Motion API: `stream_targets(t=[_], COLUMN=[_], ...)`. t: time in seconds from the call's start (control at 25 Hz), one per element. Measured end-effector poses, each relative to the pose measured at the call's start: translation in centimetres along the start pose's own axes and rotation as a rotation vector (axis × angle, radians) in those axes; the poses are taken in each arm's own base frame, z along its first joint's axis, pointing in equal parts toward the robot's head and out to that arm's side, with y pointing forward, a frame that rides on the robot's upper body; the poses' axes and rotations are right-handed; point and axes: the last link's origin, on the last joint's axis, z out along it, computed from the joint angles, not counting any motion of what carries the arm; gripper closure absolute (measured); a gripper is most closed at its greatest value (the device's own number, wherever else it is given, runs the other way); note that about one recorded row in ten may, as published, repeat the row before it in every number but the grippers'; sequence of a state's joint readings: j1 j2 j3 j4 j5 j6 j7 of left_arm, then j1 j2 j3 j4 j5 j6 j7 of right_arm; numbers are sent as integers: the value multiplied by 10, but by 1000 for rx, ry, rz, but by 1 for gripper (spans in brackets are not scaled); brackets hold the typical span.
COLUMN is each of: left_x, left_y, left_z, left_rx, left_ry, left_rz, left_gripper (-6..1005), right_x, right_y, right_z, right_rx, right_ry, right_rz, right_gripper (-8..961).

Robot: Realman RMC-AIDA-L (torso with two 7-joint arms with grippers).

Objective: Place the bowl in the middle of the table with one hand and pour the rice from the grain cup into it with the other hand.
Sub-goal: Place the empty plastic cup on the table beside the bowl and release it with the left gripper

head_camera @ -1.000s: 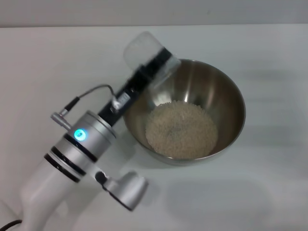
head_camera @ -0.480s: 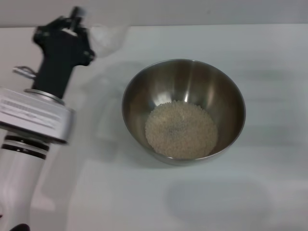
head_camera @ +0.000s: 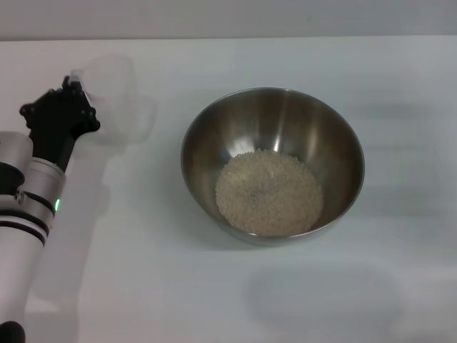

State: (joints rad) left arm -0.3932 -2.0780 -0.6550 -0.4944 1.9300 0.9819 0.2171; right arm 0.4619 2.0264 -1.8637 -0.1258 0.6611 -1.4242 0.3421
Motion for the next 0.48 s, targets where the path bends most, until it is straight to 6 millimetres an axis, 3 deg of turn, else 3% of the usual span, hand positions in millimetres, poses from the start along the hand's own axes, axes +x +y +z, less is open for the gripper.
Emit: stream_targets(t=[0.48], left_x=[-18], left_y=[-3], left_z=[-1], left_rx=[-10], left_ry=[-108], left_rz=[-6], left_gripper=[943], right_x=[0], right_y=[-1], right_z=[0], right_rx=[-1], right_ry=[0], right_rz=[-2], right_gripper=[513])
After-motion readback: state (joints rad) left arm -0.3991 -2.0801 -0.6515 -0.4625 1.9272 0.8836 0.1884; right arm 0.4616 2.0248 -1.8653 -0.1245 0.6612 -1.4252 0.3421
